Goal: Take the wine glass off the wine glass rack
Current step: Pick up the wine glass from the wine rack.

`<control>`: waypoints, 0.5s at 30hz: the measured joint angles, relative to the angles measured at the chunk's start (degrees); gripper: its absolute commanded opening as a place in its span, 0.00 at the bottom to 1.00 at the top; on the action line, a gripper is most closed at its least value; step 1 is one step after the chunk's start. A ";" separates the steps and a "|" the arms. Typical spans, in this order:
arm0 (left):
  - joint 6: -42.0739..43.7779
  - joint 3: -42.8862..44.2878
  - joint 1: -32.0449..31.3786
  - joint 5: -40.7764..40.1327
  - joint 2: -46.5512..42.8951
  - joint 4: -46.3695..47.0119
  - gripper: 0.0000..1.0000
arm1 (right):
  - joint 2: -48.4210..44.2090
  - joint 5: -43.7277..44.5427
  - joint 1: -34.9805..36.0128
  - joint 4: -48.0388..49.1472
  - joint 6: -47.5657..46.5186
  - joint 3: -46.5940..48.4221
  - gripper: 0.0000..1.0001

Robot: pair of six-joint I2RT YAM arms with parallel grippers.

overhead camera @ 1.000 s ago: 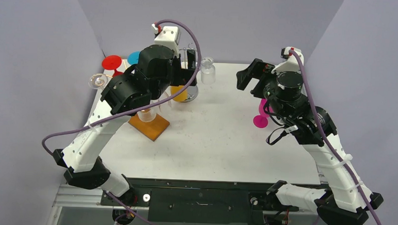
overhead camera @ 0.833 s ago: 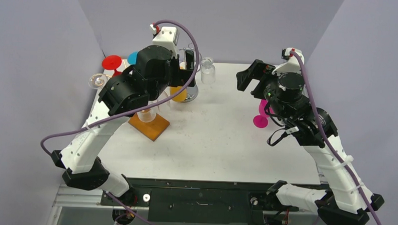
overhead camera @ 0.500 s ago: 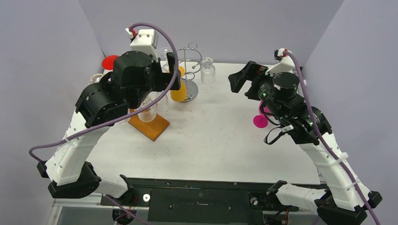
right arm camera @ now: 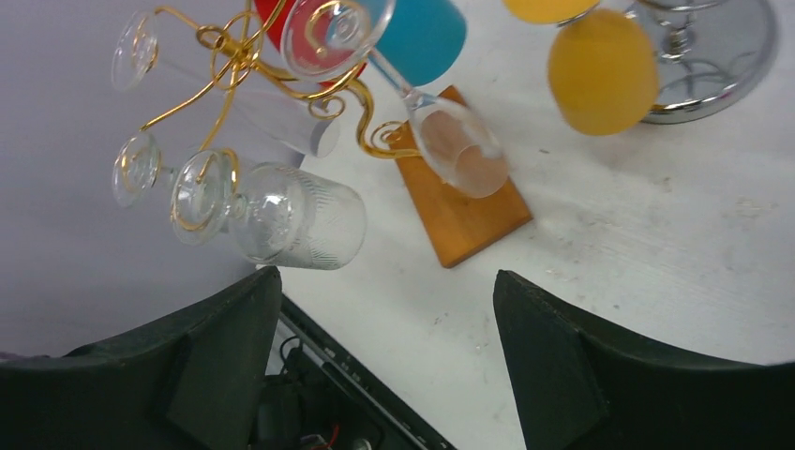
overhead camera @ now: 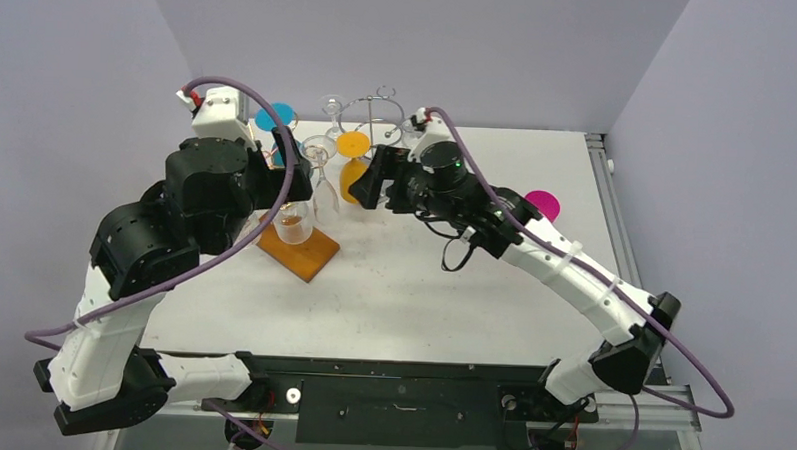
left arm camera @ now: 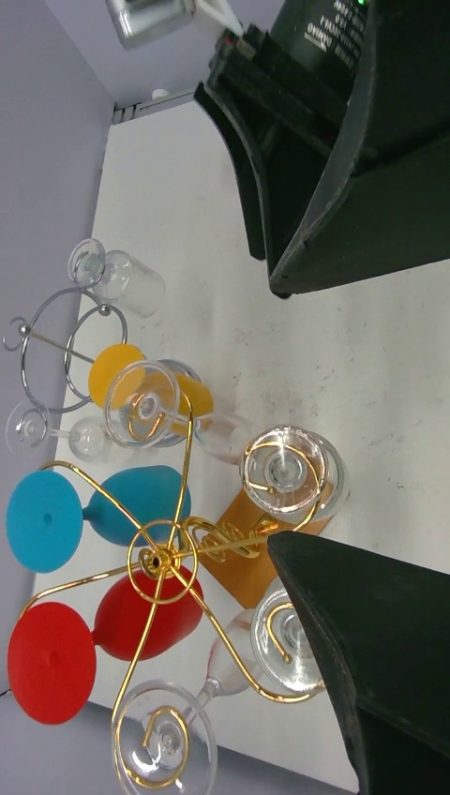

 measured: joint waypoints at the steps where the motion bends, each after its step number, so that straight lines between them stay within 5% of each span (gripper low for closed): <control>1: -0.15 -0.26 0.04 -0.42 -0.57 -0.09 0.96 | 1.55 -0.85 0.66 0.59 0.68 0.61 0.76; 15: -1.25 -4.46 0.31 -1.42 -4.76 -0.07 0.96 | 13.94 -4.52 0.48 11.10 10.95 8.28 0.55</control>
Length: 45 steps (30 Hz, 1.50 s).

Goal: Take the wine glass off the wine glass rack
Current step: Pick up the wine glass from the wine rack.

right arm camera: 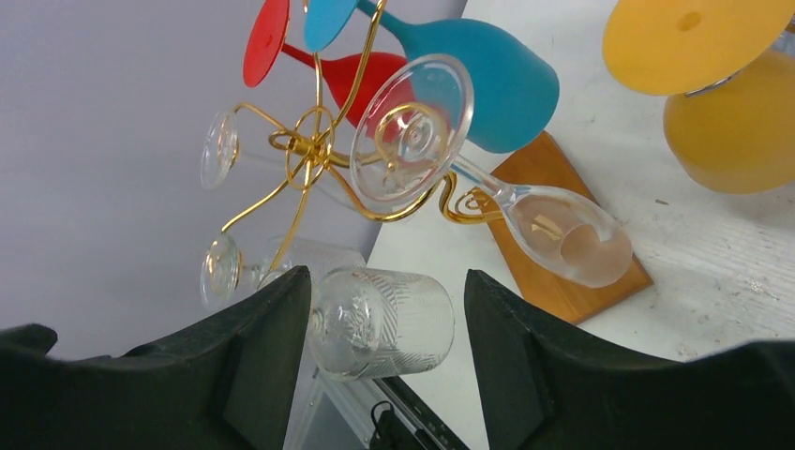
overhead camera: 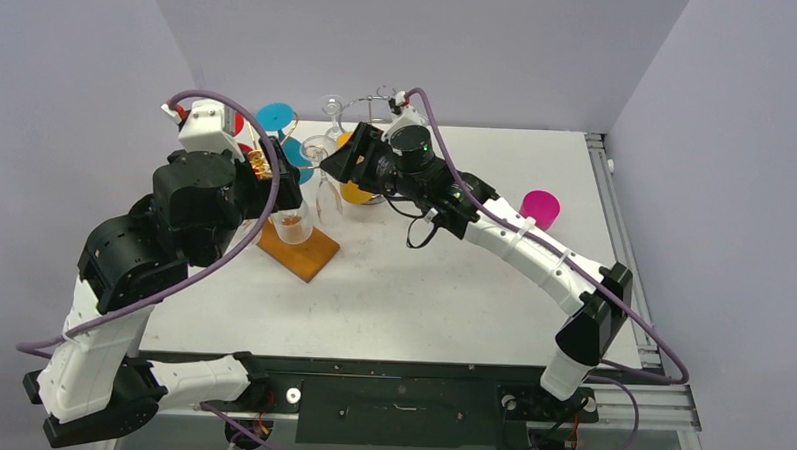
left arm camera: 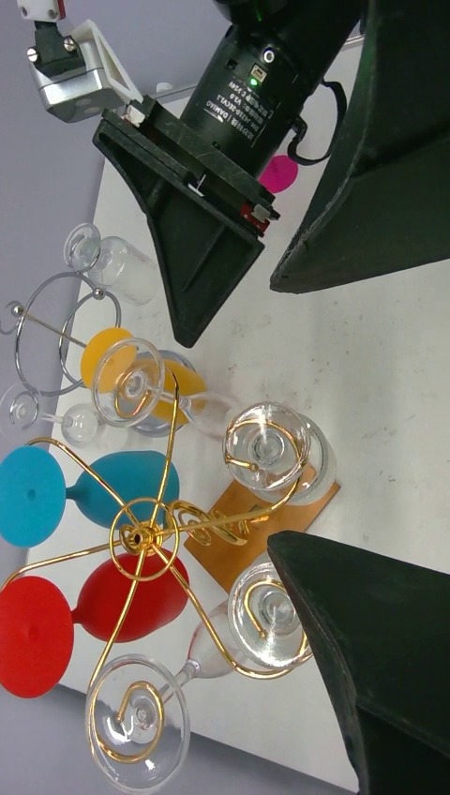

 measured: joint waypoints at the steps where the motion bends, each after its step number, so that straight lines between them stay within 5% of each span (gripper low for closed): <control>1: 0.00 -0.11 0.02 0.00 -0.07 0.07 0.96 | 0.28 0.17 -0.37 0.59 0.83 0.00 0.53; 27: -0.26 -0.55 0.07 0.66 -0.72 0.96 0.96 | 9.16 -0.44 -4.66 4.13 9.64 6.47 0.32; 45: -0.48 -1.81 0.07 0.66 -1.60 1.73 0.96 | 11.56 -3.76 -4.74 6.54 13.29 7.45 0.07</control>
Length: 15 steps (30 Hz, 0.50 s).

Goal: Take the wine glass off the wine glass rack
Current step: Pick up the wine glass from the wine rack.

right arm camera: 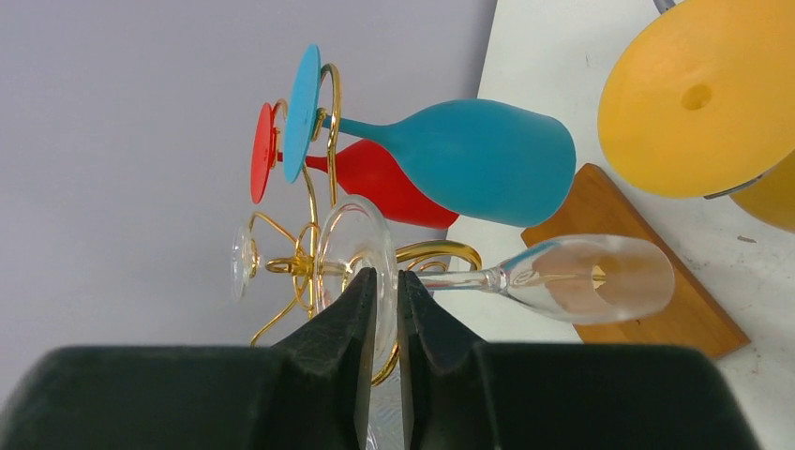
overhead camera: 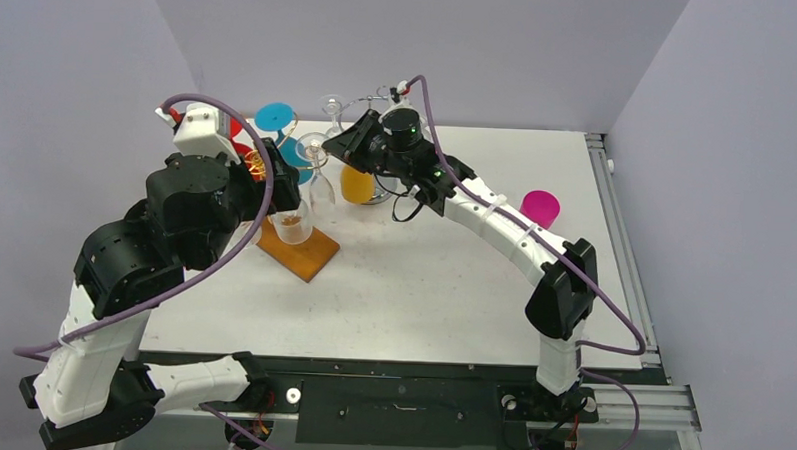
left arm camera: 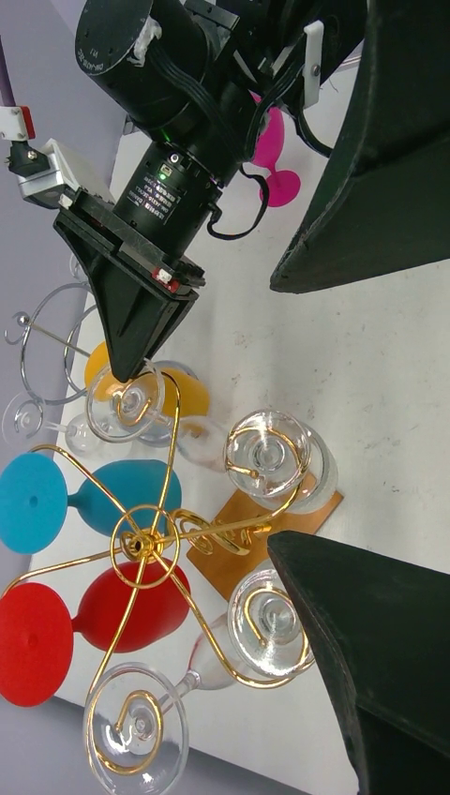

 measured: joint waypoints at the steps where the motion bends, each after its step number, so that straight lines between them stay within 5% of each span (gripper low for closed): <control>1: 0.00 0.00 0.00 0.00 -0.02 0.00 0.96 | 0.15 -0.20 -0.13 0.11 0.17 0.00 0.05; 15: -0.24 -1.31 0.00 0.00 -1.09 0.59 0.96 | 0.26 -2.84 -1.07 4.52 4.98 -2.05 0.00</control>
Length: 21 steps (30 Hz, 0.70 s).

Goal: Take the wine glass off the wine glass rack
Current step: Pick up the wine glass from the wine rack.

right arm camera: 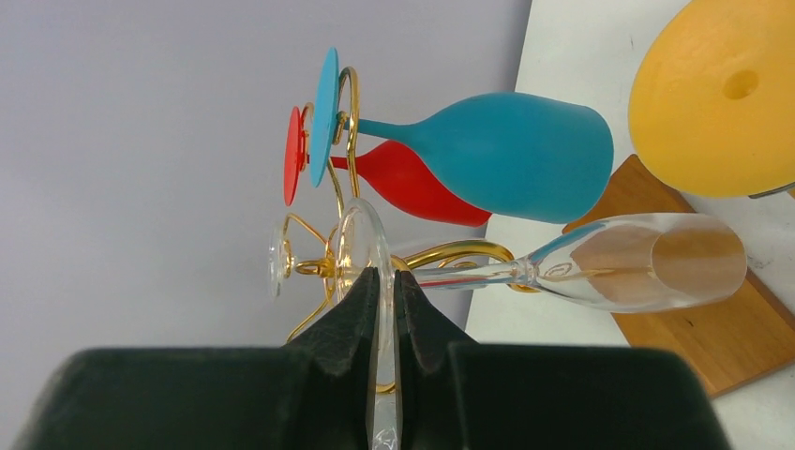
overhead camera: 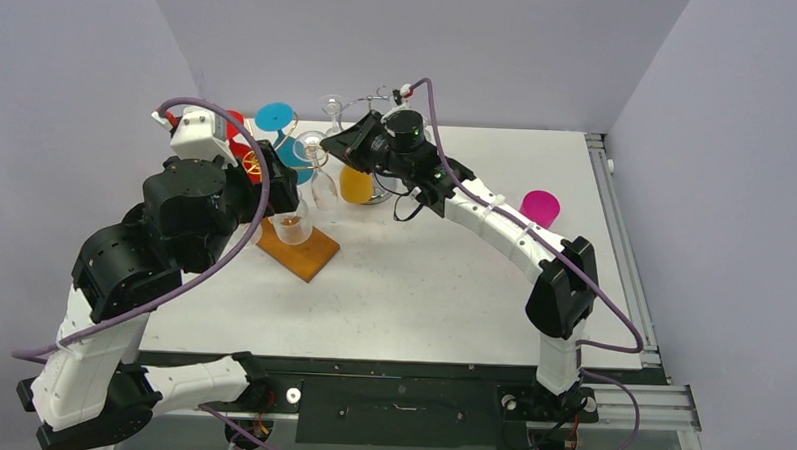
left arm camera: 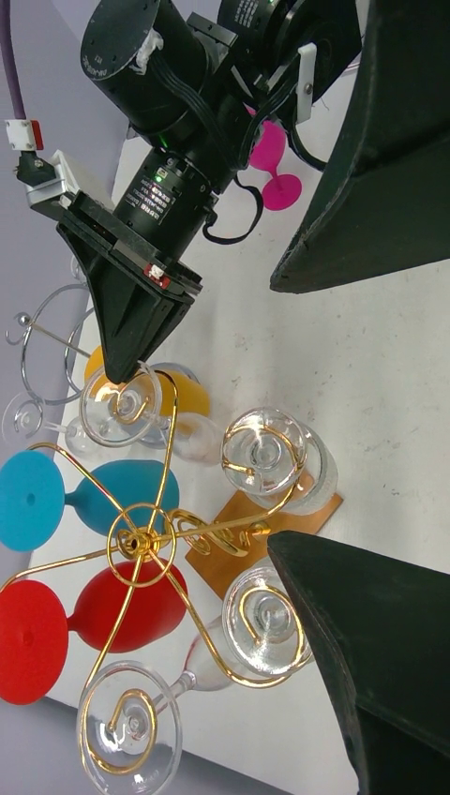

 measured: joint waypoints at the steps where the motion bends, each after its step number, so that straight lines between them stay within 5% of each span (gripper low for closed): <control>1: -0.15 -0.09 0.00 -0.02 -0.09 0.07 0.96 | -0.02 -0.26 -0.02 0.72 0.68 -0.50 0.00; 21: -0.79 -0.85 0.00 0.00 -0.50 1.20 0.96 | -5.38 -1.25 -1.14 10.01 7.65 -10.97 0.00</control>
